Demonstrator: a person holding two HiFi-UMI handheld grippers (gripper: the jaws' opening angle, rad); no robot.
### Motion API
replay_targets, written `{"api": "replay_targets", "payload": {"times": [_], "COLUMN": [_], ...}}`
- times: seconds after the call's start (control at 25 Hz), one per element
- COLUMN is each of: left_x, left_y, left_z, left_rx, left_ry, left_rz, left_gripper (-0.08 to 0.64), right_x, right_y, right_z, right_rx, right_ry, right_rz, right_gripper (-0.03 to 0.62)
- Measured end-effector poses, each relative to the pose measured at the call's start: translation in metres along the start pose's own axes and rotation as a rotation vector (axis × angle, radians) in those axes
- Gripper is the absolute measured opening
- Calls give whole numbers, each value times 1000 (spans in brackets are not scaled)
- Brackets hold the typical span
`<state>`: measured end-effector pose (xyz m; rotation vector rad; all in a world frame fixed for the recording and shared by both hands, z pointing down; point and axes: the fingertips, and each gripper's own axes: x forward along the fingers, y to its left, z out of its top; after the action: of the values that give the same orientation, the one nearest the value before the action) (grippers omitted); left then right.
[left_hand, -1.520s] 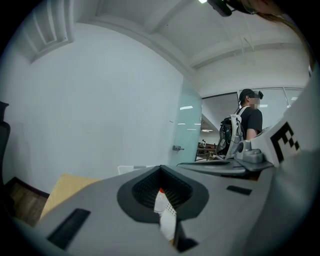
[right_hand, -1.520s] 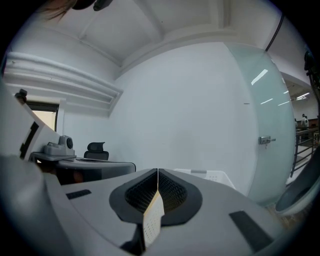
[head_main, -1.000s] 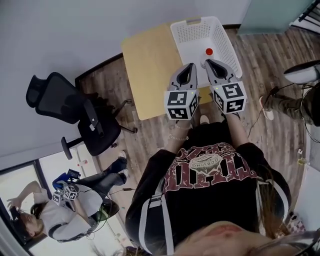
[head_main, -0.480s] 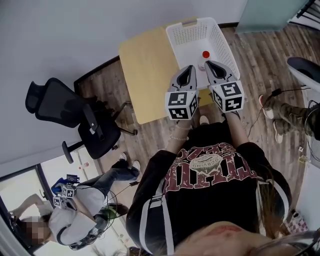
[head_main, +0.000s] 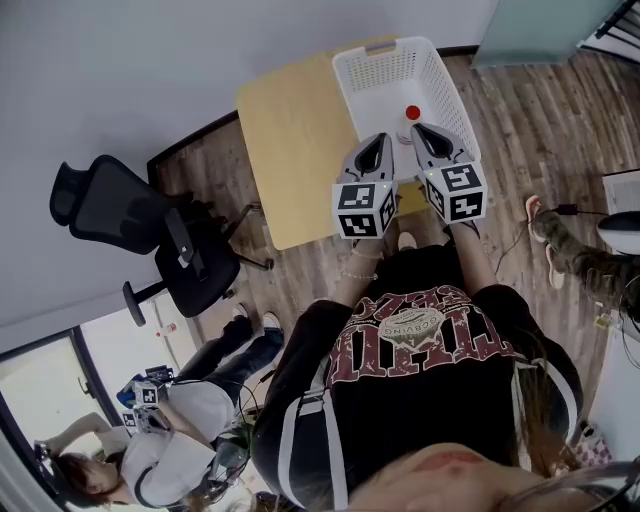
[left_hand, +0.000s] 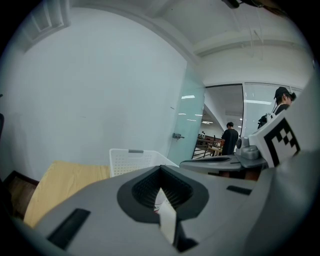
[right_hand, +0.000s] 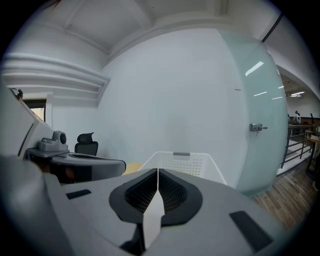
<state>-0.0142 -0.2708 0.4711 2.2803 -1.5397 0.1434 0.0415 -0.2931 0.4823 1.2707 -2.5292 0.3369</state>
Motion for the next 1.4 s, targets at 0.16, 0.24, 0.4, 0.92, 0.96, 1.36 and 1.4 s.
{"api": "replay_targets", "payload": {"times": [0.16,0.24,0.4,0.92,0.96,1.36,1.4], "left_x": [4,6,10,14,14,16,16], "left_y": [4,5,6,16,16,23,23], "left_z": [-4,-6,-13,-27,-27,-30,-31], "left_rx": [-4,-5,-13,-51,-53,-70,-69], "left_ry": [11,17,31,56,56,53,55], "left_rz": [4,7,9,4,5,13,13], "left_gripper": [46,46,46,46,46,46,46], "right_x": [6,7,14,39,41,61,64], "right_y": [-4,-7,-16,-26,-27,-35,-36], "right_z": [-4,-7,-16,-31,-31,-40,-41], "right_rx": [-2,-3,-5,-27,-30,-51,-50], "right_ry": [16,27,55,135,145,204,214], "right_rz": [-4,-7,-14,-13,-12,-19,-13], "right_gripper": [20,20,20,61,86,153,158]}}
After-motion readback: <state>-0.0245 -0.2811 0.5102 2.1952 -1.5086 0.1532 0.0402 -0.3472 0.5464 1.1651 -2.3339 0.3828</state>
